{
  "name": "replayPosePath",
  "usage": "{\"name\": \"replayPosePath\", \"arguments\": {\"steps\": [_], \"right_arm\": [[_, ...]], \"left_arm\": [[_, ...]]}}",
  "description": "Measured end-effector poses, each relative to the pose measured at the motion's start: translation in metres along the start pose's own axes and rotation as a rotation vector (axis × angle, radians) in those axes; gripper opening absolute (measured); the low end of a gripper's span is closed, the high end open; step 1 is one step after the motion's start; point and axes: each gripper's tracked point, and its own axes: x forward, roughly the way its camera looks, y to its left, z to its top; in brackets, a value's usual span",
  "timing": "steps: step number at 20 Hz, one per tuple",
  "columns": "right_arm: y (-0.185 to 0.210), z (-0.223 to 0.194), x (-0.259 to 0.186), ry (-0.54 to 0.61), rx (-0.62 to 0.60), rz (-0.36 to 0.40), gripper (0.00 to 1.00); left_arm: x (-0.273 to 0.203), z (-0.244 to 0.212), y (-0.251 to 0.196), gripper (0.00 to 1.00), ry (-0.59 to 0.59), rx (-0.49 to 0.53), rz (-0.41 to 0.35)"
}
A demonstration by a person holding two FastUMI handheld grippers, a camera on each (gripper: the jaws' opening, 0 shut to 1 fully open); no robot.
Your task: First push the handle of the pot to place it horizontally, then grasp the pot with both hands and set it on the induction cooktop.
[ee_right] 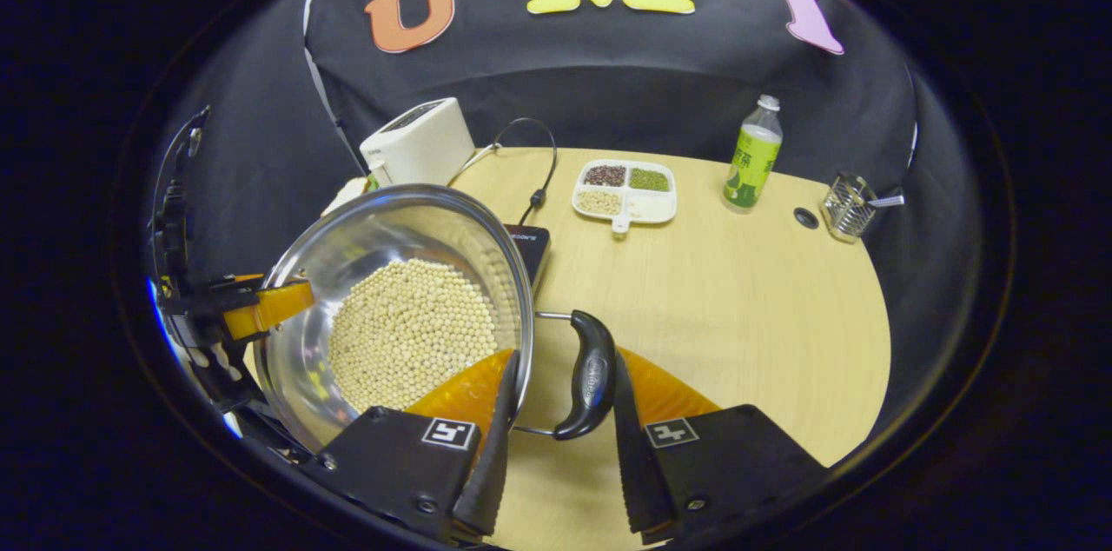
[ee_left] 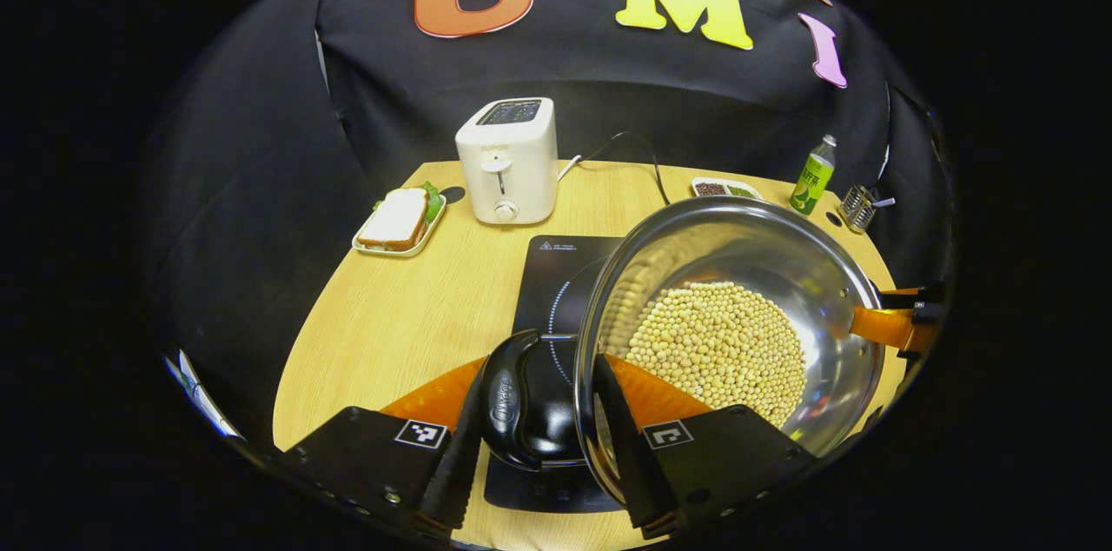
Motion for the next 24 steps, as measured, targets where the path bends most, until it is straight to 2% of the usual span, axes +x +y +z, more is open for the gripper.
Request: {"name": "replayPosePath", "arguments": {"steps": [16, 21, 24], "right_arm": [[0.017, 0.015, 0.048, 0.066, 0.017, -0.013, 0.55], [0.018, 0.021, 0.051, 0.058, -0.019, -0.029, 0.55], [0.018, 0.020, 0.052, 0.038, 0.008, -0.026, 0.55]], "left_arm": [[0.047, 0.009, 0.022, 0.66, 0.048, 0.009, 0.018], [0.055, 0.006, 0.026, 0.67, 0.055, 0.000, 0.006], [0.053, 0.008, 0.026, 0.67, 0.035, 0.018, -0.001]]}}
